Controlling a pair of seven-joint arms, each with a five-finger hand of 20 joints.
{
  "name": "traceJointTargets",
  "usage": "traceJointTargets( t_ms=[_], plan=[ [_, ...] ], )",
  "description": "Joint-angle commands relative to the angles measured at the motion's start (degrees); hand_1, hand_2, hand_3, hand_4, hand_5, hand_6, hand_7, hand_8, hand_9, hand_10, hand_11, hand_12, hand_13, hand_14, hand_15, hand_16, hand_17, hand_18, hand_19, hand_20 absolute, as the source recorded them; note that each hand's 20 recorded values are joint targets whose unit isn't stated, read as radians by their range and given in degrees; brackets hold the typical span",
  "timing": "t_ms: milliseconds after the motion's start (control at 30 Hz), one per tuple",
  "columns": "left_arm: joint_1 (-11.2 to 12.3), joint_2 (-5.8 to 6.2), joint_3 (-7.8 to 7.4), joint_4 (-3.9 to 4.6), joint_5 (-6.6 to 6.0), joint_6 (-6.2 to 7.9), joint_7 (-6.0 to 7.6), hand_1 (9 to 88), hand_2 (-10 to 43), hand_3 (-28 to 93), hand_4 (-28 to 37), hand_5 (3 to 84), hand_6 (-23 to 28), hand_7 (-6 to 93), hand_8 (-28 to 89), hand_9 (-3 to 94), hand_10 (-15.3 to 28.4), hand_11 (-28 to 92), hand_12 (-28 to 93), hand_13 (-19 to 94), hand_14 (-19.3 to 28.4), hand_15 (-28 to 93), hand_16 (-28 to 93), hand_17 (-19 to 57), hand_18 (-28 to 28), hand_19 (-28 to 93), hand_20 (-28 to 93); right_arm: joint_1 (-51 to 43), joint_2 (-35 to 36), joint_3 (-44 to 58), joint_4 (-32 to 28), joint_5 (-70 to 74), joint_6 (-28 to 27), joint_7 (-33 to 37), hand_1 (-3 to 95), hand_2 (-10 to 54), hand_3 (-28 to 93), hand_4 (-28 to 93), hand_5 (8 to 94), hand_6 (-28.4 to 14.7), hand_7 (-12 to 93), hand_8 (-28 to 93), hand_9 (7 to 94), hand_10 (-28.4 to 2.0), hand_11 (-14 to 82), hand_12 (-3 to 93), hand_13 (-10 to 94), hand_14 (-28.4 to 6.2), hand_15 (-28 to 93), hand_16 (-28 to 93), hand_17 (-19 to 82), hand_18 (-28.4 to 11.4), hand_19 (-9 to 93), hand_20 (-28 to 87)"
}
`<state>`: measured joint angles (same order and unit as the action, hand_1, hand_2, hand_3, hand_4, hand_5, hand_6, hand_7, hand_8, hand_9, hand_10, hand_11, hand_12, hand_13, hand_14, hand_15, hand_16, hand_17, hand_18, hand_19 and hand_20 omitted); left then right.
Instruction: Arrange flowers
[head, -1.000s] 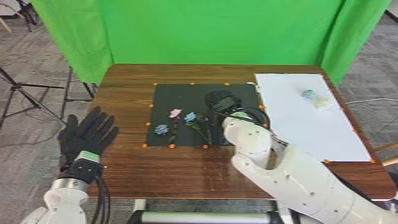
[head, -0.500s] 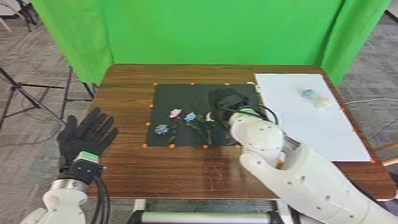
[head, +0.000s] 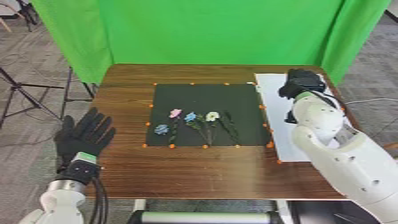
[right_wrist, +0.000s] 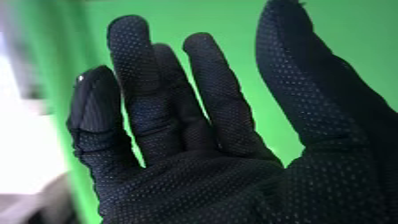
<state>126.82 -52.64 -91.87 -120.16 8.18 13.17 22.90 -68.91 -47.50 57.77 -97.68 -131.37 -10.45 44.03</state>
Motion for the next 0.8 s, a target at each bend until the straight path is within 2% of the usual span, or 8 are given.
traceJointTargets(
  t_ms=[33, 67, 100, 267, 433, 600, 667, 800],
  plan=[
    [0.4, 1.04, 1.09, 0.13, -0.96, 0.75, 1.17, 25.8, 9.8, 70, -28.3, 33.4, 7.0, 17.5, -11, 26.4, 13.2, 21, 11, 19, 13.7, 33, -7, -6.6, 12.4, 31, 9, 3.8, 5.7, -3.9, 9.8, -0.1, -2.9, 2.9, 37.6, -9.5, 79, -25, 49.2, -9.3, 12, -10, 42.2, -21.6, 11.2, 14.6, 37, -20.6, 49, 13, 29, -25.5, 81, 30],
    [0.2, 0.71, 0.77, 0.02, -0.96, 0.4, 0.45, 25.8, 9.8, 70, -28.3, 33.4, 7.0, 17.5, -10, 26.4, 13.2, 21, 11, 19, 13.7, 33, -7, -6.6, 12.4, 31, 9, 4.8, 5.8, -4.9, 11.0, 0.5, -3.3, 2.8, 37.2, -9.5, 80, -25, 47.4, -10.0, 12, -10, 39.8, -22.2, 11.5, 14.3, 34, -21.2, 49, 12, 28, -25.7, 81, 30],
    [0.0, 0.44, 0.81, 0.1, -0.41, 0.05, 0.13, 25.8, 9.8, 70, -28.3, 33.3, 7.0, 17.5, -11, 26.4, 13.2, 21, 11, 19, 13.7, 33, -7, -6.6, 12.4, 31, 9, 5.4, 5.6, -5.1, 11.8, 0.9, -3.4, 3.0, 37.0, -9.5, 80, -25, 45.8, -10.2, 12, -10, 38.4, -22.5, 11.2, 14.1, 33, -21.5, 49, 12, 27, -25.9, 81, 30],
    [-1.0, 1.06, 1.87, 0.44, -0.27, -0.51, 0.58, 25.8, 9.8, 70, -28.3, 33.3, 6.8, 17.5, -11, 26.4, 13.2, 21, 11, 19, 13.7, 33, -7, -6.6, 12.4, 31, 9, 8.5, 5.3, -6.9, 14.2, 3.2, -5.2, 1.9, 36.8, -9.5, 80, -26, 39.5, -10.1, 11, -10, 33.4, -22.0, 10.2, 12.4, 31, -21.5, 48, 10, 26, -26.0, 81, 29],
    [-0.8, 0.88, 2.05, 0.19, -0.45, -0.37, 0.44, 25.9, 9.9, 70, -28.3, 33.7, 6.5, 17.7, -11, 26.4, 13.2, 21, 11, 19, 13.7, 34, -7, -6.6, 12.4, 31, 9, 12.0, 3.6, -9.6, 18.6, 6.5, -8.4, 0.9, 37.4, -9.5, 80, -27, 37.6, -9.3, 11, -10, 31.0, -20.4, 9.4, 10.8, 31, -20.3, 46, 9, 26, -25.7, 81, 29],
    [-1.1, 0.63, 2.33, 0.35, -0.28, -0.54, 0.46, 25.8, 9.9, 70, -28.3, 33.8, 6.5, 17.7, -11, 26.5, 13.2, 21, 11, 19, 13.8, 34, -7, -6.6, 12.4, 31, 9, 12.7, 2.5, -10.1, 20.8, 7.1, -10.7, 0.2, 41.6, -9.5, 82, -28, 40.7, -8.1, 13, -11, 34.4, -18.0, 11.9, 10.1, 34, -18.8, 46, 9, 27, -25.3, 81, 29],
    [-1.2, 0.58, 2.36, 0.4, -0.3, -0.79, 0.39, 25.8, 9.9, 70, -28.3, 33.8, 6.6, 17.7, -11, 26.5, 13.2, 22, 11, 19, 13.8, 34, -7, -6.6, 12.3, 30, 9, 12.7, 2.4, -10.3, 21.0, 7.4, -10.5, 1.4, 42.9, -9.5, 82, -28, 42.5, -7.8, 13, -11, 36.7, -17.9, 12.6, 9.8, 35, -18.6, 46, 9, 28, -25.2, 82, 30],
    [-0.9, 0.47, 2.29, 0.33, -0.49, -0.35, 0.57, 25.8, 9.9, 70, -28.3, 33.8, 6.6, 17.8, -11, 26.8, 13.4, 22, 11, 19, 13.8, 34, -7, -6.6, 12.3, 30, 9, 12.9, 2.1, -10.6, 21.4, 7.6, -10.9, 2.6, 45.4, -8.5, 83, -28, 44.5, -7.7, 14, -12, 38.7, -18.2, 12.8, 9.5, 39, -17.8, 46, 9, 30, -24.9, 83, 29]
  ],
)
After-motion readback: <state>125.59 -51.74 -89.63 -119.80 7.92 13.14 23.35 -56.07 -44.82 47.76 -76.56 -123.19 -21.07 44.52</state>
